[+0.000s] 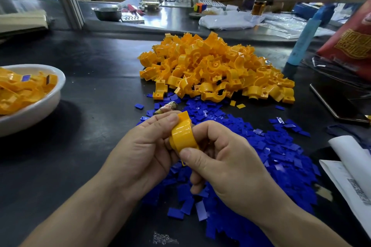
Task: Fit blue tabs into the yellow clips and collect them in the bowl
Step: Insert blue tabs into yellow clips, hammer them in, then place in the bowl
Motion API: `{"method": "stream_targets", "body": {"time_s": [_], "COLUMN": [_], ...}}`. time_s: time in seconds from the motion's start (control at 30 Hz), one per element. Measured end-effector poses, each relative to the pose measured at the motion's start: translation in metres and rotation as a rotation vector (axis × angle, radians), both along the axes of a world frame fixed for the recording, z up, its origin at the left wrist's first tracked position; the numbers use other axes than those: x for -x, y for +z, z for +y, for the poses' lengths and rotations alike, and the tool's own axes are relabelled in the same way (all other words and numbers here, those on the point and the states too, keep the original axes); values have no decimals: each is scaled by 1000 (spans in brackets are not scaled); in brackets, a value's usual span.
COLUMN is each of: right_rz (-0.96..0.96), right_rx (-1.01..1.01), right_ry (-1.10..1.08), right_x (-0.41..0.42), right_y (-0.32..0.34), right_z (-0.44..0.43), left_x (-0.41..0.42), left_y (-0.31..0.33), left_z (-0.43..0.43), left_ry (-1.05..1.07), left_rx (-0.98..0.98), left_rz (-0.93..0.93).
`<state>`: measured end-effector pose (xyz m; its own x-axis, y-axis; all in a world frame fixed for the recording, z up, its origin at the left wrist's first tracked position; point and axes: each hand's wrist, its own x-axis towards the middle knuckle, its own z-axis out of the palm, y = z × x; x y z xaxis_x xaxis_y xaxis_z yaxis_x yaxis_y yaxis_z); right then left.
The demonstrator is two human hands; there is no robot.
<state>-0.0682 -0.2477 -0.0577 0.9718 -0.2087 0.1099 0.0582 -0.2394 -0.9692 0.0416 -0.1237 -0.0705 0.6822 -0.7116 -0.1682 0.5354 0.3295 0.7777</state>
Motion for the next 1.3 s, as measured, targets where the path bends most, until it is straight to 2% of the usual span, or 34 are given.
{"method": "stream_targets", "body": {"time_s": [0.1,0.23,0.33,0.7,0.87,0.93,1.0,1.03,1.1,1.2,1.23,1.3], "right_rz": [-28,-52,-73,-62,19,-4,-57,-76,-61,20,28,35], "right_rx": [-82,-381,-496,-278,-260,-247,-253,-256,-221,-39,19,50], "right_ry": [20,35,64,-48,-2,-17,-73,-106,-163,-211,-206,-205], "right_x": [0,-3,-5,-3,-4,-4,-5,-5,-5,-4,-3,-2], "right_y": [-1,-5,-7,-5,-9,-10,-8,-6,-2,5,6,10], "right_z": [1,-1,-1,3,3,4,1,-2,-9,-15,-15,-14], "left_x": [-2,-3,-4,4,-2,-3,-2,-1,2,8,9,9], "left_y": [-1,-2,-1,3,-7,-6,-5,-3,-2,3,4,5], "left_z": [0,0,0,-4,-4,-2,0,2,6,11,11,12], "left_ry": [-29,-15,28,155,172,162,172,194,240,211,173,70], "left_rx": [16,39,62,32,55,72,26,-45,-284,-550,-578,-589], "left_rz": [9,27,22,33,28,2,-109,-222,-580,-1275,-1429,-1526]}}
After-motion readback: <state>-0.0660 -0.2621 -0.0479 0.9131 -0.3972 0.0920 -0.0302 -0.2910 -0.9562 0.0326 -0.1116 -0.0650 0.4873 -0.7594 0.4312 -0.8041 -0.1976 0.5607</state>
